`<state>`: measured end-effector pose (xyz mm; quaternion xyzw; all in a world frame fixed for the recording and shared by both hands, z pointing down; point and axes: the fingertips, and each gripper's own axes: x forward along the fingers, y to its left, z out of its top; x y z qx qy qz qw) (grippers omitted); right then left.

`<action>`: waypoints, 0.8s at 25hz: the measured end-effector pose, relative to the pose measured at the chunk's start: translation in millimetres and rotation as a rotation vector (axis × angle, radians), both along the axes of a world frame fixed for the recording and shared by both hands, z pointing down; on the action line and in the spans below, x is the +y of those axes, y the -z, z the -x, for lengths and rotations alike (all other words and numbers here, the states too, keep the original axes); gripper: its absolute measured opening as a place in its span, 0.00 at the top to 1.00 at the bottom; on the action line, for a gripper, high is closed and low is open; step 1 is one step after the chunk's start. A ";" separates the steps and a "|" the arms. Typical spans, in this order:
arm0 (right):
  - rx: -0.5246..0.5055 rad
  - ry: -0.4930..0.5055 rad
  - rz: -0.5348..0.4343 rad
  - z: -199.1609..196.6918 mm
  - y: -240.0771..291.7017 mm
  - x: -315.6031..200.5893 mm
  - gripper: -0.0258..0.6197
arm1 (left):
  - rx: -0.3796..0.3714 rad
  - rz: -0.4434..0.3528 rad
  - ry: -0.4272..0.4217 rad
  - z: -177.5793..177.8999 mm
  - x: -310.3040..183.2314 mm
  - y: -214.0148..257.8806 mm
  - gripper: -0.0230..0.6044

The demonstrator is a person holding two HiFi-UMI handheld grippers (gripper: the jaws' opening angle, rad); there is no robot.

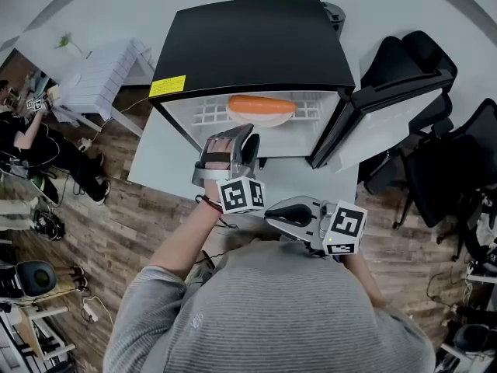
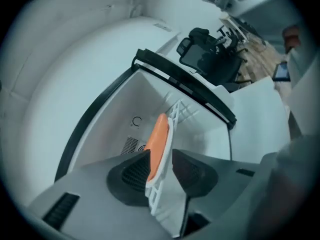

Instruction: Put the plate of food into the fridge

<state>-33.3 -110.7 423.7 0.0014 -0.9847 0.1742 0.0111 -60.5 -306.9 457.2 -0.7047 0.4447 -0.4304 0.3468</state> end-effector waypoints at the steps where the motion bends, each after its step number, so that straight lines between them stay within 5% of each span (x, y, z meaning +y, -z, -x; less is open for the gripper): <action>1: 0.000 -0.003 0.000 -0.3 0.1 -0.2 0.93 | -0.040 -0.022 -0.009 -3.5 -1.9 1.2 0.76; 6: 0.000 -0.017 0.000 -3.8 0.7 -0.8 0.93 | -0.135 -0.047 -0.017 -11.9 -10.8 -1.2 0.81; 17: -0.003 -0.046 0.005 -8.6 -1.0 -4.9 0.93 | -0.228 0.026 0.002 -13.5 -19.9 -15.4 0.81; 20: -0.006 -0.056 0.005 -10.6 -0.3 -6.6 0.93 | -0.228 0.037 0.004 -14.0 -22.9 -18.5 0.91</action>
